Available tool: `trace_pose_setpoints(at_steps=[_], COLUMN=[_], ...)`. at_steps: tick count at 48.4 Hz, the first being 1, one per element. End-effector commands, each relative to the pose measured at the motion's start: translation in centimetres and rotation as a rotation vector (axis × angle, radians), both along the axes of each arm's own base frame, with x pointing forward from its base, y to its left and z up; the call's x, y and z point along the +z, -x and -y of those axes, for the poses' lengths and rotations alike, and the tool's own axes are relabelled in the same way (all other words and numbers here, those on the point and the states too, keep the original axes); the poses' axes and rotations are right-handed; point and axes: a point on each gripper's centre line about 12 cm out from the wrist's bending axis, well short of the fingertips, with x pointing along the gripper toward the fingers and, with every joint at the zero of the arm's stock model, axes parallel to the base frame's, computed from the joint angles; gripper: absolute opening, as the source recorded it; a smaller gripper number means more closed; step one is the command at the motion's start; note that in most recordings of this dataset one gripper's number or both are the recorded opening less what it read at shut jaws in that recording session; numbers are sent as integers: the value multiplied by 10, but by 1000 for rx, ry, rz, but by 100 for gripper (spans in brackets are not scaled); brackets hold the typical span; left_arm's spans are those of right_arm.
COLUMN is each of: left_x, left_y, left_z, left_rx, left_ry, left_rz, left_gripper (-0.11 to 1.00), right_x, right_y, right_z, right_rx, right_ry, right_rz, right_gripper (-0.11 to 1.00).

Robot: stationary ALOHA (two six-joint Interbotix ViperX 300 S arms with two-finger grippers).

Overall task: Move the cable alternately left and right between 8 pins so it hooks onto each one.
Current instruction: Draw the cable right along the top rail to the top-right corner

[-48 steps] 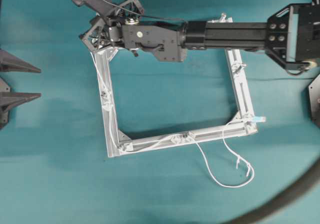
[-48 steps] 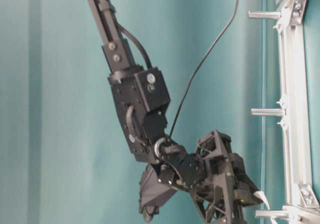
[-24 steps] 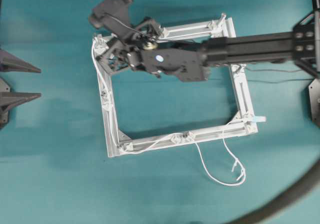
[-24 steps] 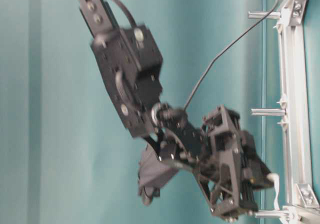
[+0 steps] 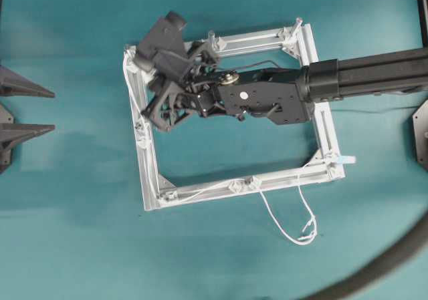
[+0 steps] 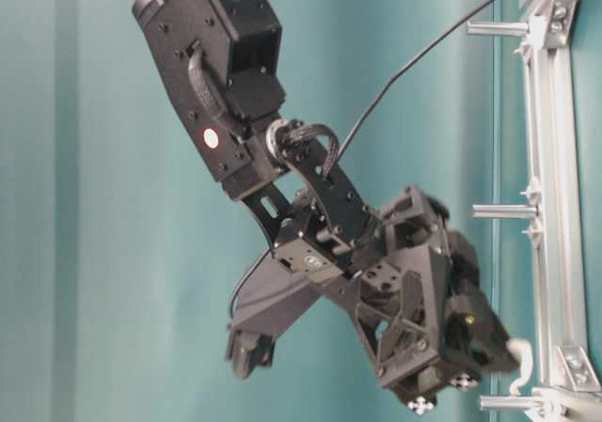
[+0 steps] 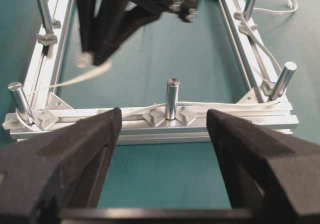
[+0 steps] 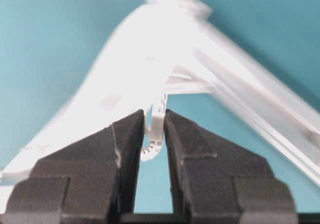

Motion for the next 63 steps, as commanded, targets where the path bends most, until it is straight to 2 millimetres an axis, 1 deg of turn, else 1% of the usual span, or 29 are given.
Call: trace_pose_setpoints(at_steps=[1,10,15,26,30,34,41,46,54,63], left_x=[5,5,5,6,5,5,6,6,6,6], left_y=[-1,-1,-1,-1,-1,-1,-1,-1,-1,-1], left_z=[-1,-1,-1,0,-1,-1,0,-1,-1,0], left_rx=[3,3,3,1,3,3,1,3,3,1], left_ry=[-7,-7,-7,-7,-7,-7,-7,-7,-7,-7], left_rz=[9,10,10,10,9,9,12,12,12,12], left_gripper=[73,73,73,73,73,73,73,73,73,73], right_x=[33,39,37,38,38,32,28,24,28,21], right_y=[-5,-8,-5,-6,-6,-3,15,33,58,91], right_z=[-10,-14,-15,-20,-26,-28,-26,-23,-18,-7], right_rx=[94,145,156,193,207,201,149,112,65,-39], right_ry=[16,25,22,11,9,3,-20,-27,-12,15], right_rz=[106,140,141,173,174,154,107,64,12,-109], right_gripper=[16,16,16,16,16,16,16,16,16,16])
